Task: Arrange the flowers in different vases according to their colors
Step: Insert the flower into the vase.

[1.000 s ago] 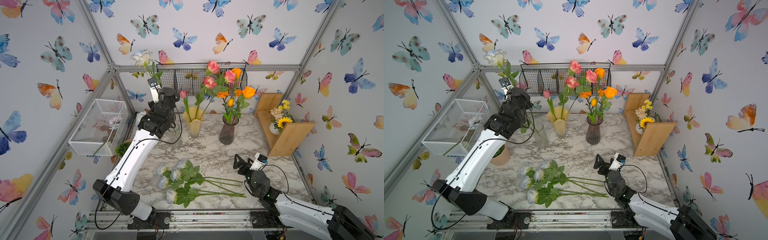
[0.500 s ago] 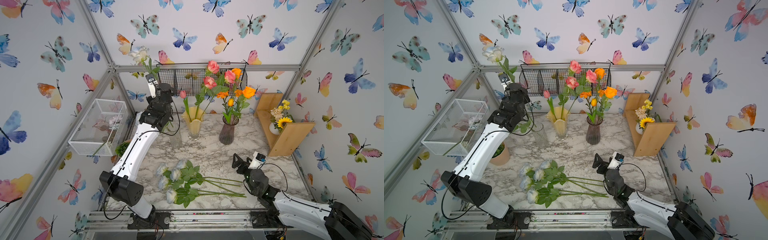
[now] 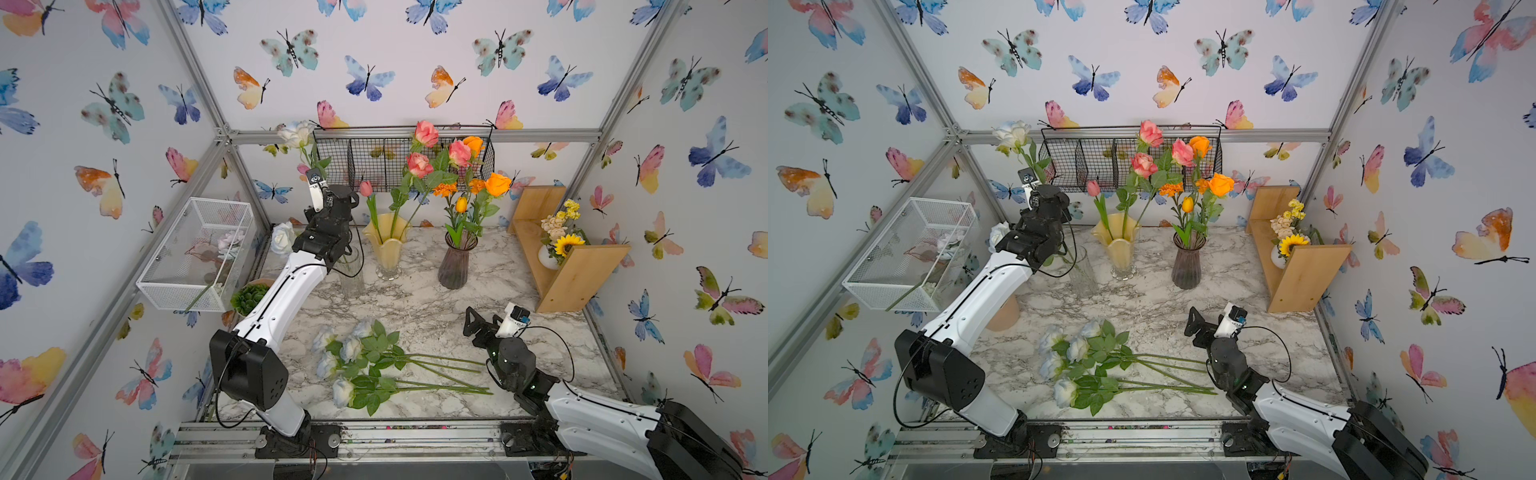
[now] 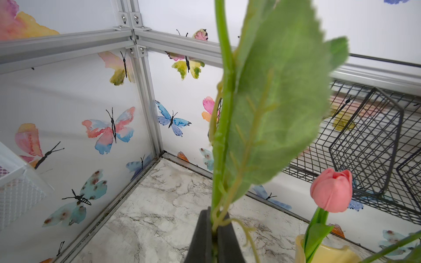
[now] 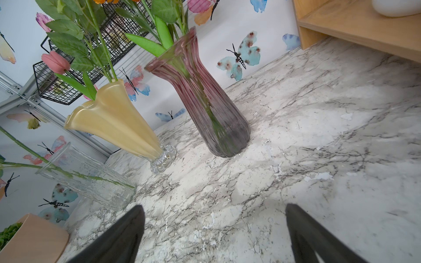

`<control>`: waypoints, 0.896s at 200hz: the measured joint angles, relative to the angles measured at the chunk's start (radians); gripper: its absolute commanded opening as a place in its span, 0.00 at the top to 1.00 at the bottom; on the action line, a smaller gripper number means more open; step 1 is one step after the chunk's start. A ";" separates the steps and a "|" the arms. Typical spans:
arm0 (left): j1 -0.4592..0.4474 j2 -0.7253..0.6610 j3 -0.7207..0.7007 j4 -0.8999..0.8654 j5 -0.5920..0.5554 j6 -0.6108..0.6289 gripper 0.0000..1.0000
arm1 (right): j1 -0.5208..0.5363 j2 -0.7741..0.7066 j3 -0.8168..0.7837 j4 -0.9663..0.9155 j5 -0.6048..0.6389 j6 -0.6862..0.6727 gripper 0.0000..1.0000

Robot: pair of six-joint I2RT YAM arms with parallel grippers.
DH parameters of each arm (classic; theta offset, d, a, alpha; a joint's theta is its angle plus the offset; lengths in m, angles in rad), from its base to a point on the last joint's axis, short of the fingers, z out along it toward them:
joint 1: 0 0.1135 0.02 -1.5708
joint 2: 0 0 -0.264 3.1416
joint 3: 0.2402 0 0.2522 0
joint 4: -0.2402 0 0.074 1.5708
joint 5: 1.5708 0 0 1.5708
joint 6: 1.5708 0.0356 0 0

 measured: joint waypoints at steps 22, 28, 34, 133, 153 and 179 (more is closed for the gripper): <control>0.000 0.000 -0.033 0.010 0.000 -0.022 1.00 | 0.000 0.000 0.000 0.000 0.000 0.000 0.02; 0.000 0.000 -0.045 0.010 0.000 -0.031 0.99 | 0.000 0.000 0.000 0.000 0.000 0.000 0.02; 0.000 -0.001 -0.055 0.010 0.000 -0.037 0.98 | 0.000 0.000 0.000 0.000 0.000 0.000 0.02; -0.002 -0.108 -0.182 -0.009 0.085 -0.186 0.47 | 0.000 -0.005 0.000 0.000 0.000 0.000 0.02; -0.002 -0.138 -0.179 -0.026 0.104 -0.230 0.47 | 0.000 -0.013 0.000 0.000 0.000 0.000 0.02; -0.011 -0.194 -0.191 -0.042 0.130 -0.295 0.46 | 0.000 -0.023 0.000 0.000 0.000 0.000 0.01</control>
